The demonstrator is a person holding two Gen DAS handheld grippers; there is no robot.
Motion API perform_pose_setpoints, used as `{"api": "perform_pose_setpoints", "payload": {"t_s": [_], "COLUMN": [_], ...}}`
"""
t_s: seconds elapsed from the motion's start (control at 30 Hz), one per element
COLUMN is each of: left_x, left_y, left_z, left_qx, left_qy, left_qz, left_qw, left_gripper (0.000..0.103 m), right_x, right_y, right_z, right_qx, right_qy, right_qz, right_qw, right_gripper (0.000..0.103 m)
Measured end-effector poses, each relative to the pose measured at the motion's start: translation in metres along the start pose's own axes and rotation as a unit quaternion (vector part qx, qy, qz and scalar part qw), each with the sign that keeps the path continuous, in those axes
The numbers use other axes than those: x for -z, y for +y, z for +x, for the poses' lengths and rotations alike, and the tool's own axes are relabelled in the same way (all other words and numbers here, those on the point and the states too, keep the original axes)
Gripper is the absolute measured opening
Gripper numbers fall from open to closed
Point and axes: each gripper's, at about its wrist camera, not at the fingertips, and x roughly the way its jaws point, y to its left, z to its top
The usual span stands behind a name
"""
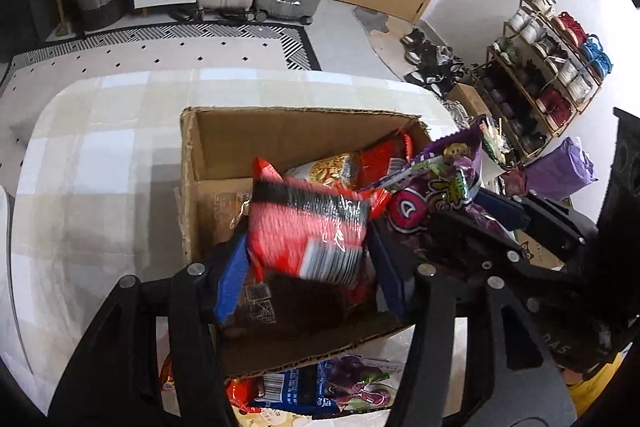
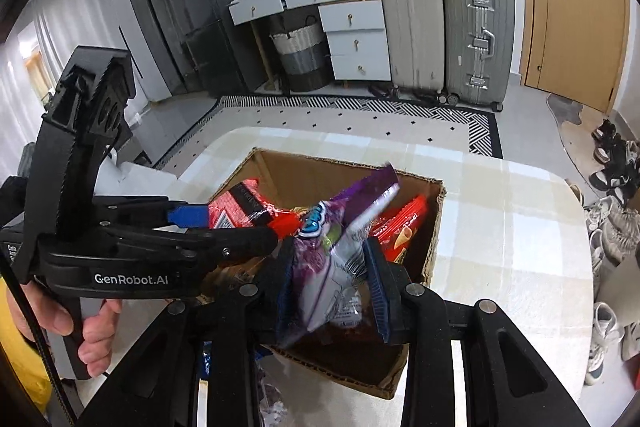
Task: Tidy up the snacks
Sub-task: 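Lower both held snacks into the box and open both grippers, then withdraw both open grippers from the box toward the remaining snacks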
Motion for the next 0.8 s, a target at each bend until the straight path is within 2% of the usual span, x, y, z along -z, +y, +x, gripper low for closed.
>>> {"api": "perform_pose_setpoints", "payload": {"t_s": [0.07, 0.17, 0.23, 0.3, 0.4, 0.53, 0.57, 0.63, 0.7, 0.8], "left_x": [0.004, 0.007, 0.009, 0.011, 0.015, 0.036, 0.043, 0.06, 0.076, 0.104], "left_y": [0.008, 0.009, 0.009, 0.008, -0.002, -0.02, -0.025, -0.033, -0.039, -0.048], "left_z": [-0.002, -0.009, -0.021, -0.034, -0.058, -0.103, -0.117, -0.145, -0.173, -0.206], "left_qx": [0.005, -0.003, -0.01, -0.007, -0.03, -0.043, -0.053, -0.07, -0.089, -0.111], "left_qy": [0.01, -0.002, -0.029, -0.047, -0.069, -0.113, -0.125, -0.164, -0.204, -0.243], "left_qz": [-0.006, -0.003, -0.014, -0.018, -0.003, 0.01, 0.01, 0.011, 0.007, 0.007], "left_qw": [0.9999, 1.0, 0.9994, 0.9987, 0.9971, 0.9926, 0.9907, 0.9839, 0.9748, 0.9636], "left_gripper": [0.057, 0.058, 0.058, 0.064, 0.066, 0.071, 0.076, 0.078, 0.08, 0.081], "right_x": [-0.001, -0.003, -0.003, -0.002, -0.001, 0.0, 0.001, 0.006, 0.011, 0.018], "right_y": [0.0, 0.002, 0.003, 0.004, 0.004, 0.016, 0.02, 0.03, 0.041, 0.062], "right_z": [-0.004, -0.011, -0.015, -0.023, -0.043, -0.08, -0.093, -0.118, -0.145, -0.181], "right_qx": [0.005, 0.008, 0.017, 0.021, 0.021, 0.02, 0.017, 0.011, -0.001, -0.013], "right_qy": [-0.004, -0.009, -0.012, -0.016, -0.032, -0.061, -0.073, -0.094, -0.117, -0.145], "right_qz": [-0.003, -0.006, -0.01, -0.007, 0.001, -0.004, -0.005, -0.006, -0.007, -0.016], "right_qw": [1.0, 1.0, 1.0, 1.0, 0.999, 0.998, 0.997, 0.996, 0.993, 0.989], "right_gripper": [0.035, 0.039, 0.039, 0.039, 0.039, 0.039, 0.039, 0.044, 0.057, 0.059]}}
